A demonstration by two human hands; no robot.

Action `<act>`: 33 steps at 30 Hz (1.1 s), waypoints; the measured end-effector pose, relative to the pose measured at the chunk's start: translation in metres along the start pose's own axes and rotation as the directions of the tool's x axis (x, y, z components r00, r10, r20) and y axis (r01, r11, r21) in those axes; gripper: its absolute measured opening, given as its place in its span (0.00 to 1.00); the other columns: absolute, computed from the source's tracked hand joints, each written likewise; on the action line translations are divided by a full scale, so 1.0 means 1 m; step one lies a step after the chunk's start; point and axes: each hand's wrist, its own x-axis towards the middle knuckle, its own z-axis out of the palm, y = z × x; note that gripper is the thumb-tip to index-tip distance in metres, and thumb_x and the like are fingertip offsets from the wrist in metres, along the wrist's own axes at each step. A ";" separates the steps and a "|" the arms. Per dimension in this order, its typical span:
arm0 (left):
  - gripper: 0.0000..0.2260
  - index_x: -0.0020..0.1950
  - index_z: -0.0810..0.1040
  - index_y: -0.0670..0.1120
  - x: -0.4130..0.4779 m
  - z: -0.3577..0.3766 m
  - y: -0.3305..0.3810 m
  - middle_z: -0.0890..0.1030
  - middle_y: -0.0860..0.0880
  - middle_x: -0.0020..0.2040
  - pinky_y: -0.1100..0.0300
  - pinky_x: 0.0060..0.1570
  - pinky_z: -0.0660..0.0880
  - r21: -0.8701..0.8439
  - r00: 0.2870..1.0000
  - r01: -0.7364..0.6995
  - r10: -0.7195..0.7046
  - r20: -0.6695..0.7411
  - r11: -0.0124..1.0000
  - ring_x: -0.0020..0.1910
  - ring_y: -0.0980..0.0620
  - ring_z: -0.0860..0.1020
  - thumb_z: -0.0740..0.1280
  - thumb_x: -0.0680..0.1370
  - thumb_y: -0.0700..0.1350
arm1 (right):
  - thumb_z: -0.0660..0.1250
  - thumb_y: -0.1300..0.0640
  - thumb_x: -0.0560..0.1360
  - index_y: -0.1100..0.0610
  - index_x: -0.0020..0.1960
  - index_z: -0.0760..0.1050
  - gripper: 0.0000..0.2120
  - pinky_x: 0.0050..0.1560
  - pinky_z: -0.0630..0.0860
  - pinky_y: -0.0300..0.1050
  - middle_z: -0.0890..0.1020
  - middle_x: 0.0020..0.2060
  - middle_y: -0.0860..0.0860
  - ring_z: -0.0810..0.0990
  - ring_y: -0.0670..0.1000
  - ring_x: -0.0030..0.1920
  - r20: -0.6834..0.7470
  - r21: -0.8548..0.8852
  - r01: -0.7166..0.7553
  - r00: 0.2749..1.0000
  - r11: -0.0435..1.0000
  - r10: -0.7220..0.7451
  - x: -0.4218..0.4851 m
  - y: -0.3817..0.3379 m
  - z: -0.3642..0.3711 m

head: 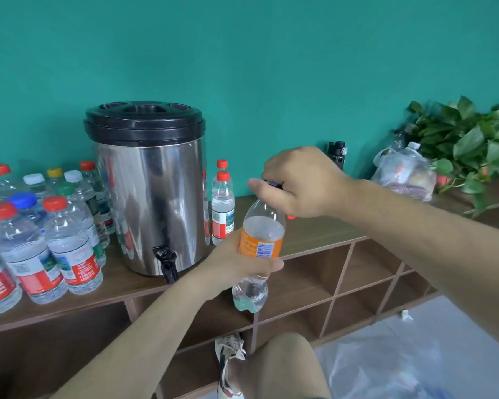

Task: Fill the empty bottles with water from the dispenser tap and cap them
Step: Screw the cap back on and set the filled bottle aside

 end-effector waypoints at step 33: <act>0.29 0.72 0.64 0.54 0.187 0.002 -0.087 0.74 0.51 0.66 0.47 0.69 0.73 0.228 0.839 -0.056 0.170 -0.517 0.972 0.66 0.51 0.75 0.74 0.75 0.46 | 0.73 0.28 0.60 0.49 0.54 0.74 0.33 0.44 0.78 0.49 0.81 0.45 0.47 0.81 0.53 0.48 0.438 0.316 -0.747 0.662 0.585 0.609 0.043 0.098 0.202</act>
